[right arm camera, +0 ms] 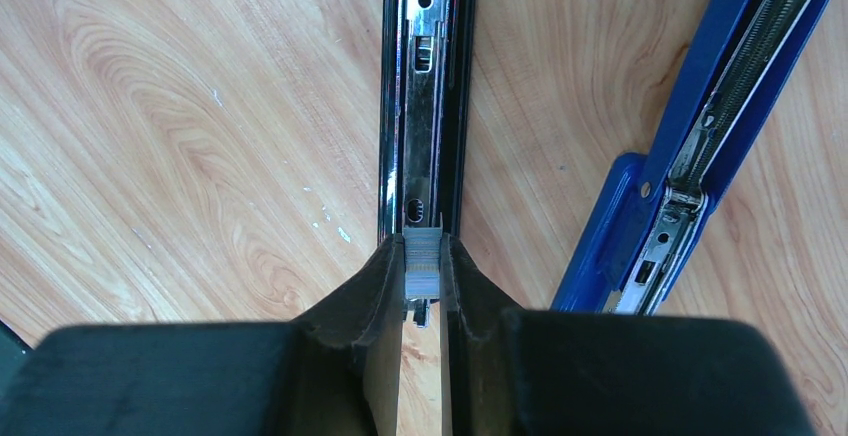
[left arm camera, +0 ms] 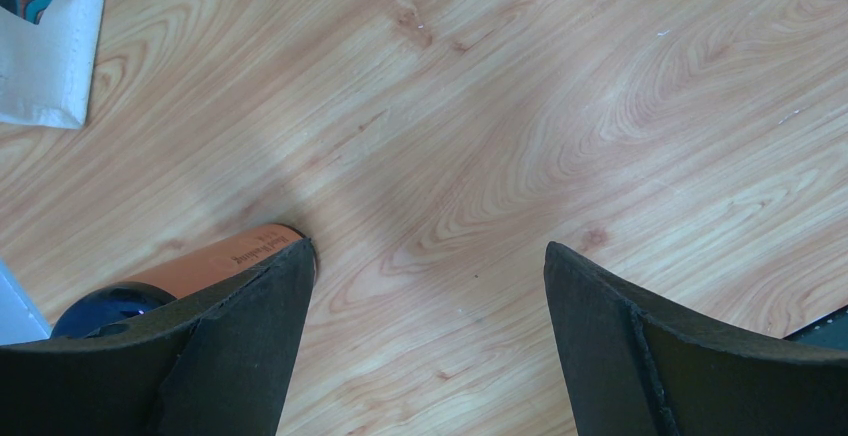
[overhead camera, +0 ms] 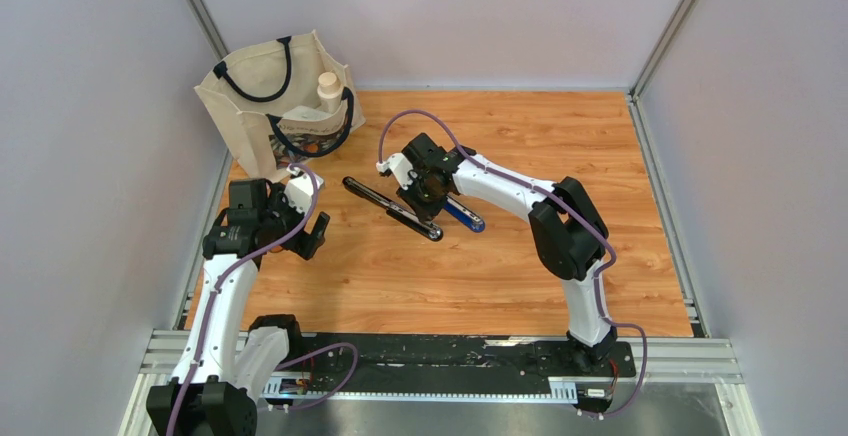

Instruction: Load the staples into the stapler

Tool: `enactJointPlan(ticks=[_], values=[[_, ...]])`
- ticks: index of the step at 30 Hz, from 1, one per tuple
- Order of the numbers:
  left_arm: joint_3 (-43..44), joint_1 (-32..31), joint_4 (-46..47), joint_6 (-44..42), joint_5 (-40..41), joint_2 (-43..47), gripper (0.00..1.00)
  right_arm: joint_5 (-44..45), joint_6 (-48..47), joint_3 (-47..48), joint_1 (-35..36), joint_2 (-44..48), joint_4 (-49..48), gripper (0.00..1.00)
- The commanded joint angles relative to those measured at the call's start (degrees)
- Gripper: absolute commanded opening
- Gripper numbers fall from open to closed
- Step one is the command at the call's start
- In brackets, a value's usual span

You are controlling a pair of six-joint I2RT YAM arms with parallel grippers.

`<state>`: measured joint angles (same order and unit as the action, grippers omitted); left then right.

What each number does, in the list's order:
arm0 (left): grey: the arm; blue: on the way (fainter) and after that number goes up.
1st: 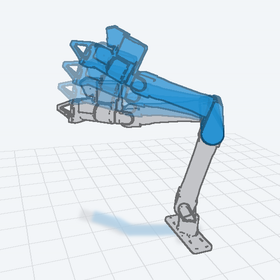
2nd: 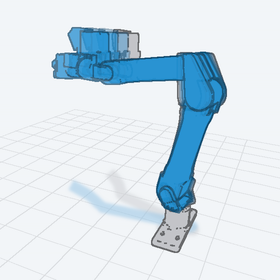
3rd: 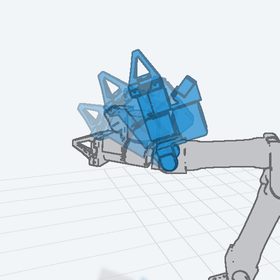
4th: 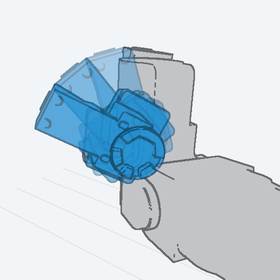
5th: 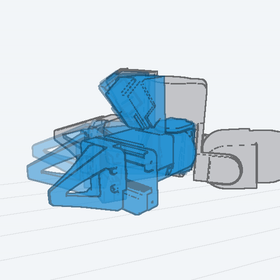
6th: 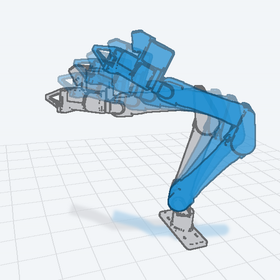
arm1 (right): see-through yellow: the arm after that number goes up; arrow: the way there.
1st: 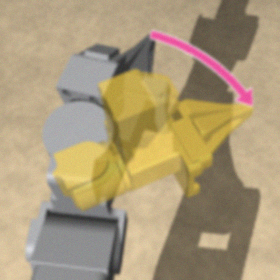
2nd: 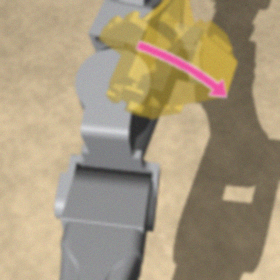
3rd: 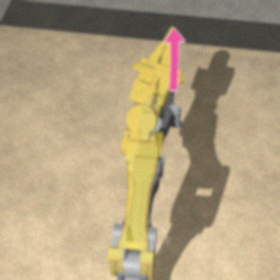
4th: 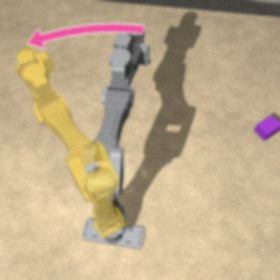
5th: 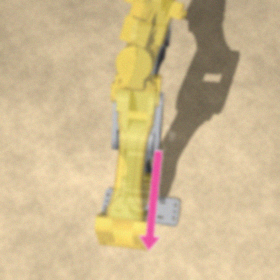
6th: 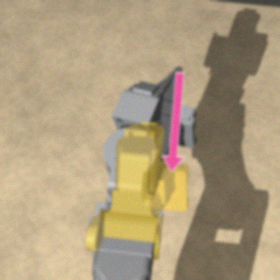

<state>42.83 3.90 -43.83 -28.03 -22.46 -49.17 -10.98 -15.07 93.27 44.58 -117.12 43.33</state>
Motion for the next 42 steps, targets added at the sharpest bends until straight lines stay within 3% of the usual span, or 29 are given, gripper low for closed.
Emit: enactJointPlan(ticks=[1,26,42], values=[[-0.3,0.3,1.6,-1.2,-1.2,0.0,0.93,0.9,-0.9,0.0,0.3,1.0,-2.5,0.15],[-0.2,0.3,1.6,-1.2,-1.4,-0.2,0.93,1.1,-0.9,-1.0,1.0,4.7,-3.3,0.15],[-0.2,0.2,1.6,-1.2,-1.4,-0.2,0.93,-0.8,-0.3,-0.4,1.0,2.1,-2.3,0.15]])
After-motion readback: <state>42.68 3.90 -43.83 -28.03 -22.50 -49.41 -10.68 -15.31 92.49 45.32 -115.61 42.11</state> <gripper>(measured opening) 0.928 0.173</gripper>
